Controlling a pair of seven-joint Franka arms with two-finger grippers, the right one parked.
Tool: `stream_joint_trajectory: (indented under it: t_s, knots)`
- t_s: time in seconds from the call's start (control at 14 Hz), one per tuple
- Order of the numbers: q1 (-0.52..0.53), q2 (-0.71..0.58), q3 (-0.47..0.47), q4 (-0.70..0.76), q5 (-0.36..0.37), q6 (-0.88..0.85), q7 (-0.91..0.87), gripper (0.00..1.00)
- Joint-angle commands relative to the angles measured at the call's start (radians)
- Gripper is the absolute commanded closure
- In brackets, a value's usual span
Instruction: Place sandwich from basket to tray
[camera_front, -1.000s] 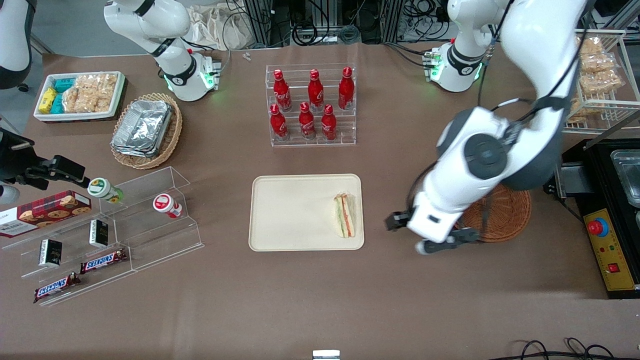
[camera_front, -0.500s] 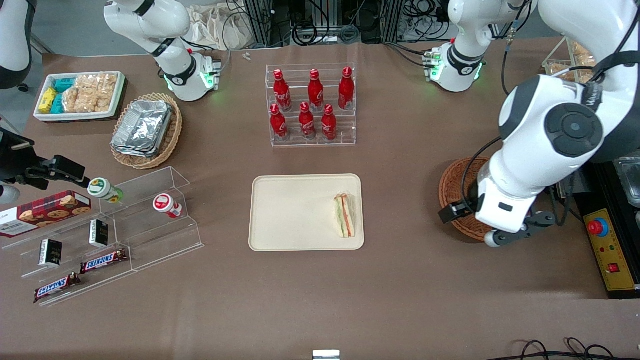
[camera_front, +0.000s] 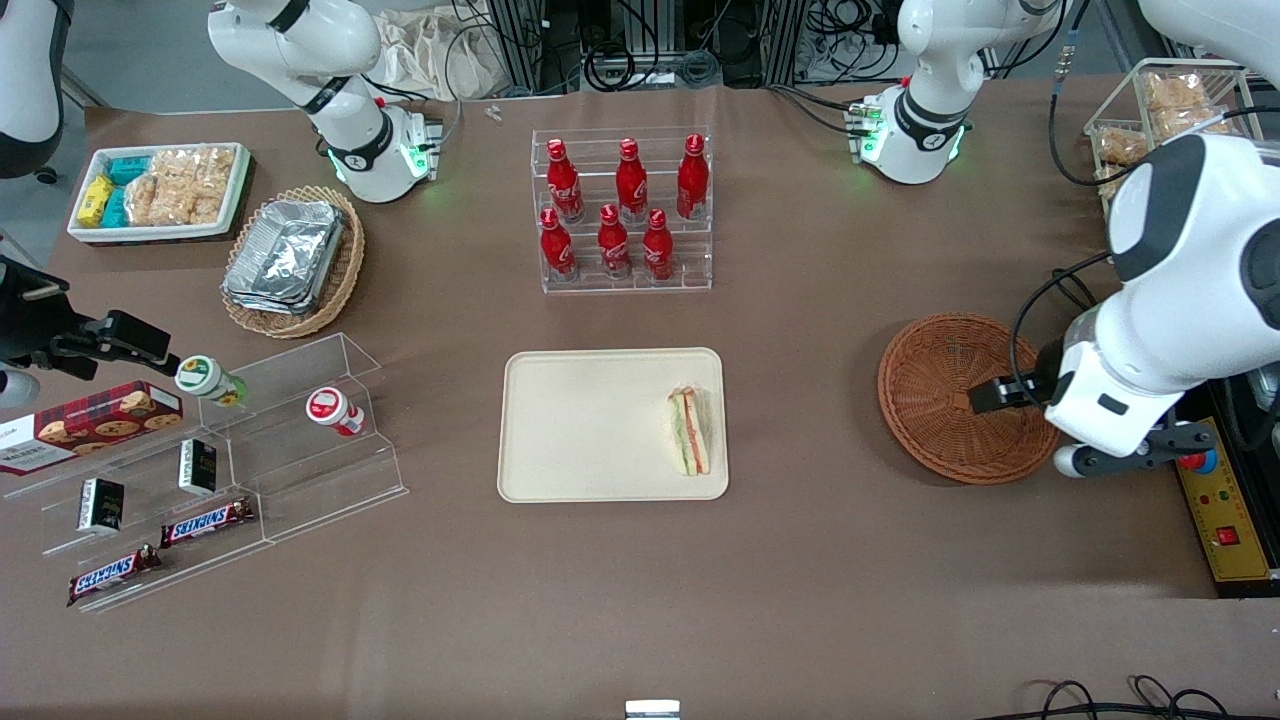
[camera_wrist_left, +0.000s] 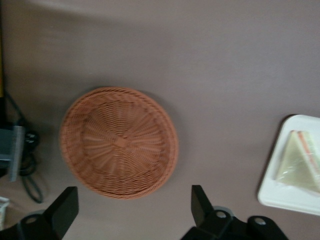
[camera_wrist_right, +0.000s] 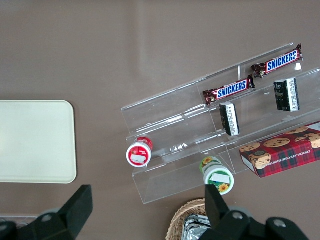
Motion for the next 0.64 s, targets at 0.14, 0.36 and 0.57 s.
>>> stream_joint_trajectory:
  t_s: [0.14,0.36,0.57]
  knots:
    - [0.005,-0.073,0.116,-0.053,-0.021,-0.019,0.245,0.00]
    - [0.007,-0.071,0.184,-0.040,-0.031,-0.023,0.386,0.00]
    - [0.008,-0.064,0.184,-0.011,-0.049,-0.013,0.418,0.00]
